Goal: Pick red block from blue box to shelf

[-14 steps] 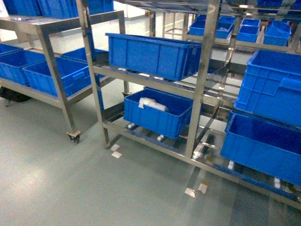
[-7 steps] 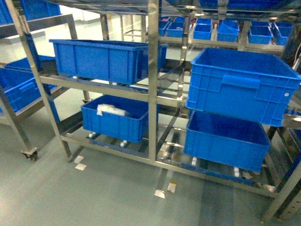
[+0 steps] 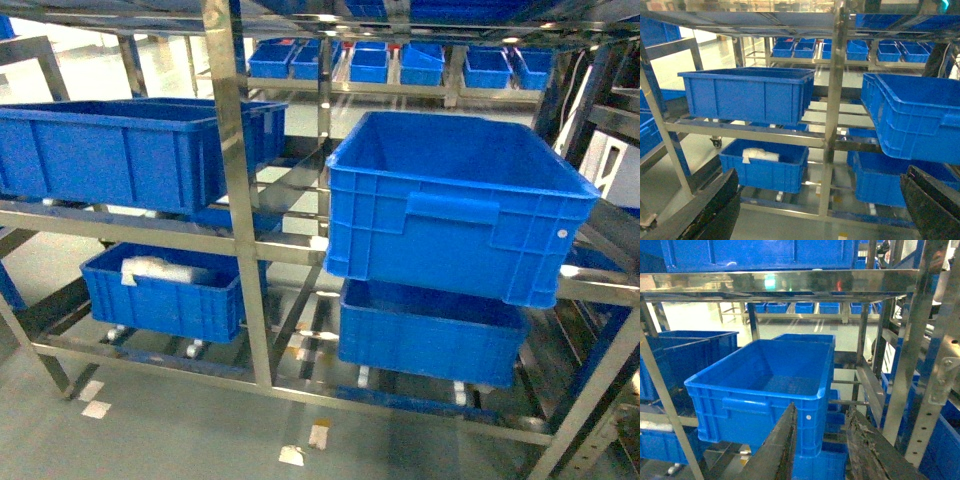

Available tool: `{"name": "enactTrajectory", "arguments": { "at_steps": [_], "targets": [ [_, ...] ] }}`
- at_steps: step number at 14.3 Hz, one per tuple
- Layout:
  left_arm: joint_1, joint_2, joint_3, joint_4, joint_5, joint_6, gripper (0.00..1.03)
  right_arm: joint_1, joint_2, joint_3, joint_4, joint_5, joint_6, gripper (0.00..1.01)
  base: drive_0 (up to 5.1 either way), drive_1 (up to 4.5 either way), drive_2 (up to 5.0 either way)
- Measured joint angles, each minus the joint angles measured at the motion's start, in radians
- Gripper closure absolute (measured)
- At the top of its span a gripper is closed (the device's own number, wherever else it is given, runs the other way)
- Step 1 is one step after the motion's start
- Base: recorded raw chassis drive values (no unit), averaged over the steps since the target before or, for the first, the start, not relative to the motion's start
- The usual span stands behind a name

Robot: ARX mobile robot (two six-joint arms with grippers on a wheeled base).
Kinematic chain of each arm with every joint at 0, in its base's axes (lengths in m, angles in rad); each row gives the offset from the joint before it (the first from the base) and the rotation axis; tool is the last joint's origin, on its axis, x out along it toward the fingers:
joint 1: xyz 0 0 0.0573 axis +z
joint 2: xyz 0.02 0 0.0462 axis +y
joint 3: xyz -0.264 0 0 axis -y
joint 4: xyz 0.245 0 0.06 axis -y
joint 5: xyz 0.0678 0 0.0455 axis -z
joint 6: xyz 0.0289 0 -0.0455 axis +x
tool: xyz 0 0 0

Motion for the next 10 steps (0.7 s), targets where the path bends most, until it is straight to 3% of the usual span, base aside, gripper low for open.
{"name": "enactTrajectory", "arguments": {
  "at_steps": [4, 10],
  "targets": [
    [0.001, 0.0, 0.0, 0.002, 0.0, 0.0, 0.05, 0.0, 0.001, 0.0, -0.001, 0.0, 0.0, 0.76, 0.3, 4.48, -3.9],
    [0.001, 0.0, 0.0, -0.003, 0.0, 0.0, 0.05, 0.0, 0.006, 0.0, 0.0, 0.0, 0.0, 0.76, 0.1, 3.29, -3.1]
  ]
}}
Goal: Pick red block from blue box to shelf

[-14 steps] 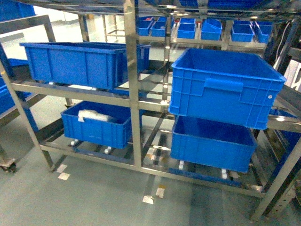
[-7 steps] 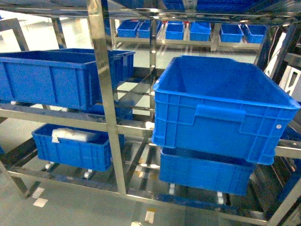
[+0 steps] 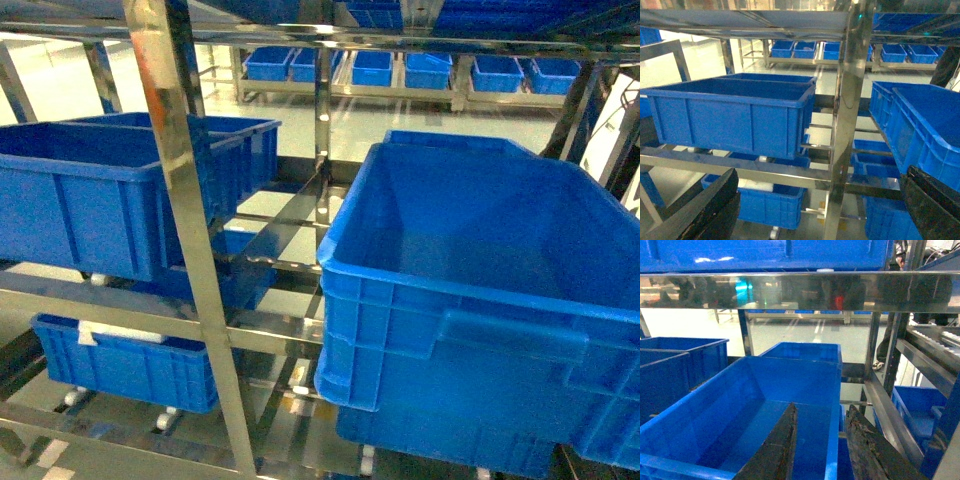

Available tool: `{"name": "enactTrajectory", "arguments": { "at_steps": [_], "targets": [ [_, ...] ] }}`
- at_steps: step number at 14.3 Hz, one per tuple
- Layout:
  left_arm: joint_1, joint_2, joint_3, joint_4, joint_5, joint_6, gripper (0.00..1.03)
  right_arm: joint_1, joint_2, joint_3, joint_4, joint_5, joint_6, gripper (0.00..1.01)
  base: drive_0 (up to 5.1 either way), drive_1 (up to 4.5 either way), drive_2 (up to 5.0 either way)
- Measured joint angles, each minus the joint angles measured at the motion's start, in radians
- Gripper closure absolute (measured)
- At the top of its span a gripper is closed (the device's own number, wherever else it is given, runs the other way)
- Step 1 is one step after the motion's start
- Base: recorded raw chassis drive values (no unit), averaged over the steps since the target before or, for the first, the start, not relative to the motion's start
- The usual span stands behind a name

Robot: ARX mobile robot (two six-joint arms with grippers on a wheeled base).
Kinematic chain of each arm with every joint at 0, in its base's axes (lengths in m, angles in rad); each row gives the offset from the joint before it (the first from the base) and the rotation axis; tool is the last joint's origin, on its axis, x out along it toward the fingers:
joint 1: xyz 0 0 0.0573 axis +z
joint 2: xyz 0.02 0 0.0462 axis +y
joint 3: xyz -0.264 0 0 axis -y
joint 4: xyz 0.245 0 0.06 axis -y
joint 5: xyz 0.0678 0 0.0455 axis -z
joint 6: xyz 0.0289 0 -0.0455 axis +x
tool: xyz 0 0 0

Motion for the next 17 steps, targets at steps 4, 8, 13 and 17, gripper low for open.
{"name": "enactTrajectory", "arguments": {
  "at_steps": [4, 8, 13, 17],
  "targets": [
    [0.0, 0.0, 0.0, 0.003, 0.0, 0.0, 0.05, 0.0, -0.001, 0.0, 0.002, -0.002, 0.0, 0.76, -1.1, -0.28, -1.8],
    [0.0, 0.0, 0.0, 0.003, 0.0, 0.0, 0.05, 0.0, -0.001, 0.0, 0.002, -0.002, 0.0, 0.76, -1.4, -1.42, -1.4],
    [-0.001, 0.0, 0.0, 0.004, 0.0, 0.0, 0.05, 0.0, -0.007, 0.0, 0.002, 0.001, 0.0, 0.76, -1.4, -1.42, -1.4],
    [-0.001, 0.0, 0.0, 0.004, 0.0, 0.0, 0.05, 0.0, -0.007, 0.0, 0.003, 0.001, 0.0, 0.76, -1.4, -1.42, -1.4]
  ]
}}
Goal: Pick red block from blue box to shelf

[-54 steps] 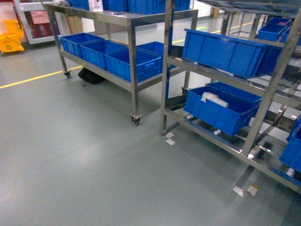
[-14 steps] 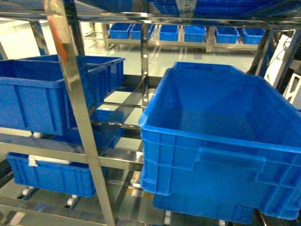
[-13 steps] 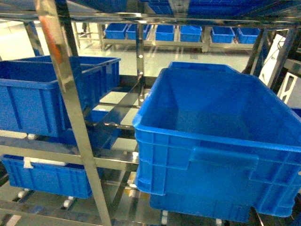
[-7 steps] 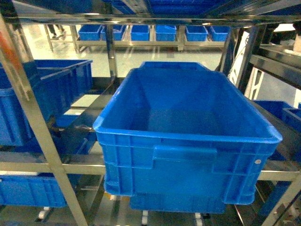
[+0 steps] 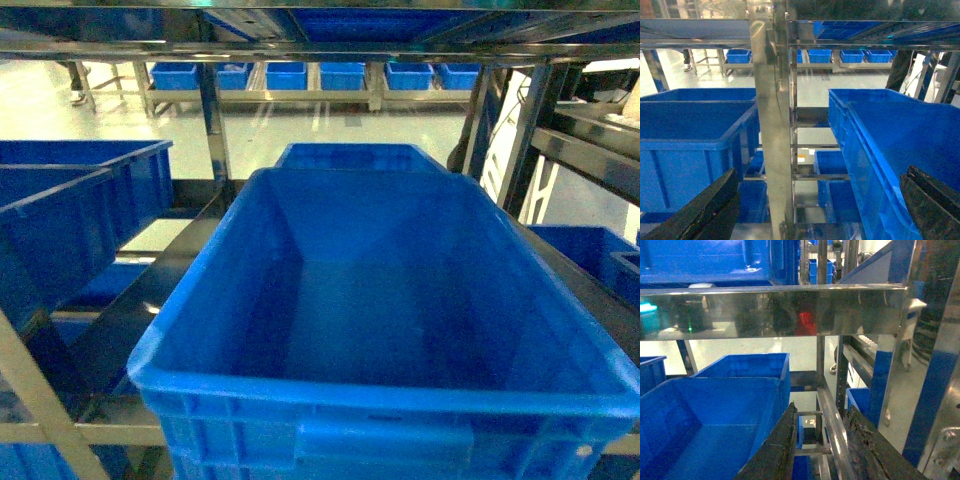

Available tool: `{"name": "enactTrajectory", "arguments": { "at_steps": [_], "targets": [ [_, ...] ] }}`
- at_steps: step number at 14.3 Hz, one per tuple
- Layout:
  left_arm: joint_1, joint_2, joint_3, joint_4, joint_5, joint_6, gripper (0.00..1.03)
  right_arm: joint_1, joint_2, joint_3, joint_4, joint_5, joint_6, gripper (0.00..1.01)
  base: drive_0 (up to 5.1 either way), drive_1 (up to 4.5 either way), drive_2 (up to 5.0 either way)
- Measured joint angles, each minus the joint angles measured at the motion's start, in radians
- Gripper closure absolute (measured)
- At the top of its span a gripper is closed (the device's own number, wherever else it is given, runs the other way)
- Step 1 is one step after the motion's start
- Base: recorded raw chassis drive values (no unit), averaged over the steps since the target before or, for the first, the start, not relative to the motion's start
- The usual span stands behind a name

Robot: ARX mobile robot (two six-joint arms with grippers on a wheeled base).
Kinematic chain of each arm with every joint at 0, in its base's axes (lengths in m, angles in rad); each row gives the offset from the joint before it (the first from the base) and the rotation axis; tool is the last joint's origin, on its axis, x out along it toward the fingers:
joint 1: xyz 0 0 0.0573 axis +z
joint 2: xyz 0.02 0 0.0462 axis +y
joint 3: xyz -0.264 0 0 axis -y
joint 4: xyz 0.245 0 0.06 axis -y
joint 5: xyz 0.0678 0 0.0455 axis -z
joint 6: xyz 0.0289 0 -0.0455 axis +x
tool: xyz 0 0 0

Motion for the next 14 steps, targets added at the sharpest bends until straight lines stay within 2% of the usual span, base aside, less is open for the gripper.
{"name": "enactTrajectory", "arguments": {
  "at_steps": [14],
  "targets": [
    [0.0, 0.0, 0.0, -0.002, 0.0, 0.0, 0.05, 0.0, 0.004, 0.0, -0.001, 0.0, 0.0, 0.76, -1.4, -1.42, -1.4]
  ]
}}
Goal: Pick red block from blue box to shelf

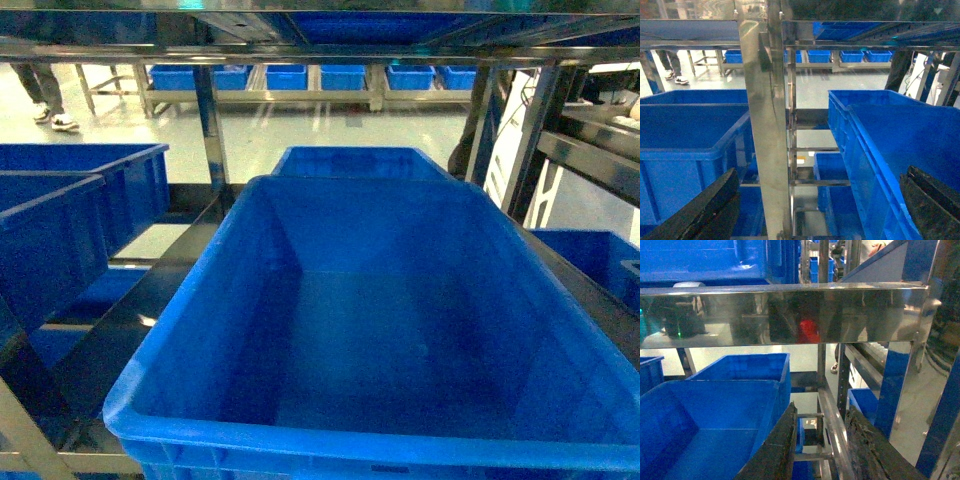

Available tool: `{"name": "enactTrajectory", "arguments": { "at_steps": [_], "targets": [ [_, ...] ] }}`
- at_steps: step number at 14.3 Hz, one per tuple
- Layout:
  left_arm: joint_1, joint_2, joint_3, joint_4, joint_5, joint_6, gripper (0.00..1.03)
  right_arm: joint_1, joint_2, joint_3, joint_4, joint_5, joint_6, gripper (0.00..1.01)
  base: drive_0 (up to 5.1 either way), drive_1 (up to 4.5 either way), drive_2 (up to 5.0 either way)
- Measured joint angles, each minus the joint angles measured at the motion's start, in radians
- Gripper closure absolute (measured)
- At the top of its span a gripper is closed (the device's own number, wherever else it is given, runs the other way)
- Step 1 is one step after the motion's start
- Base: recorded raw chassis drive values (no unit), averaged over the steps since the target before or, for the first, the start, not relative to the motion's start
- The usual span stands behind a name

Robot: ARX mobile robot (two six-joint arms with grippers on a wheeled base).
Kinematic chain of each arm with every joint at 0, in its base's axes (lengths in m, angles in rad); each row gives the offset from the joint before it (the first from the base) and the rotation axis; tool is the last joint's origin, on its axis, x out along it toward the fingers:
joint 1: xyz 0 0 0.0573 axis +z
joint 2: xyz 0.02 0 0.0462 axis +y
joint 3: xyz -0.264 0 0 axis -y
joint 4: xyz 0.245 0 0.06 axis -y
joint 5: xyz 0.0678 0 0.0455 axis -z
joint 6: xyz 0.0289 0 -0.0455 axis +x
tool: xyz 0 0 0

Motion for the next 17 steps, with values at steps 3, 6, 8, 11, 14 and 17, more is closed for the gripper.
{"name": "enactTrajectory", "arguments": {
  "at_steps": [3, 6, 8, 11, 14, 17],
  "targets": [
    [0.0, 0.0, 0.0, 0.0, 0.0, 0.0, 0.05, 0.0, 0.0, 0.0, 0.0, 0.0, 0.0, 0.76, 0.0, 0.0, 0.0],
    [0.0, 0.0, 0.0, 0.0, 0.0, 0.0, 0.05, 0.0, 0.0, 0.0, 0.0, 0.0, 0.0, 0.76, 0.0, 0.0, 0.0],
    [0.0, 0.0, 0.0, 0.0, 0.0, 0.0, 0.05, 0.0, 0.0, 0.0, 0.0, 0.0, 0.0, 0.76, 0.0, 0.0, 0.0],
    [0.0, 0.0, 0.0, 0.0, 0.0, 0.0, 0.05, 0.0, 0.0, 0.0, 0.0, 0.0, 0.0, 0.76, 0.0, 0.0, 0.0],
    [0.0, 0.0, 0.0, 0.0, 0.0, 0.0, 0.05, 0.0, 0.0, 0.0, 0.0, 0.0, 0.0, 0.76, 0.0, 0.0, 0.0],
    [0.0, 0.0, 0.0, 0.0, 0.0, 0.0, 0.05, 0.0, 0.0, 0.0, 0.0, 0.0, 0.0, 0.76, 0.0, 0.0, 0.0]
  ]
}}
